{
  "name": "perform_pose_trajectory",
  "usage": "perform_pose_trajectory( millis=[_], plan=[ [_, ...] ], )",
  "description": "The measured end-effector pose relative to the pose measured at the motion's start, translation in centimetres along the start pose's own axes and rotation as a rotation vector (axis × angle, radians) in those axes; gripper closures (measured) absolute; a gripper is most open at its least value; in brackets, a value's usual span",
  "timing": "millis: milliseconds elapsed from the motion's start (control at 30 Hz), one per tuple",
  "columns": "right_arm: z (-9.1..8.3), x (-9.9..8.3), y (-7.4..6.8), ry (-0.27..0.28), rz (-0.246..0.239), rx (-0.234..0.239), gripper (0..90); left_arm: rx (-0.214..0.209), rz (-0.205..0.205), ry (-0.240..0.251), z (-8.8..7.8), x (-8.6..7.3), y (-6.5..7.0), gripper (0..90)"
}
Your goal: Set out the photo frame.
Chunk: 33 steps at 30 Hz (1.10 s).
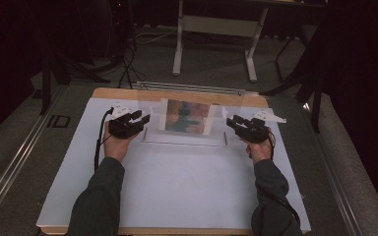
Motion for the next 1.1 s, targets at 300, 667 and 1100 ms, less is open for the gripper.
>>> perform_pose_trajectory(
  millis=[300, 667, 1100],
  plan=[
    [-0.3, -0.4, -0.2, 0.002, -0.038, 0.017, 60.2, -0.02, -0.002, 0.03, -0.3, -0.8, -0.1, 57.3],
    [0.0, -2.6, 0.6, -0.049, -0.011, 0.033, 53.2, -0.081, -0.058, 0.003, 0.5, -2.0, -0.6, 50.2],
    [0.8, -2.1, -0.1, -0.061, -0.026, 0.047, 53.4, -0.103, -0.038, -0.039, 1.0, -2.1, 0.0, 48.1]
  ],
)
Point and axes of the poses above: each handheld gripper's, and its own axes: z roughly forward along the jaws, x roughly out of its top, y roughly to its right, the point moved 5 cm from there along z, roughly forward along the jaws, and after that the axes turned 11 degrees about x, right-handed, at the moved point
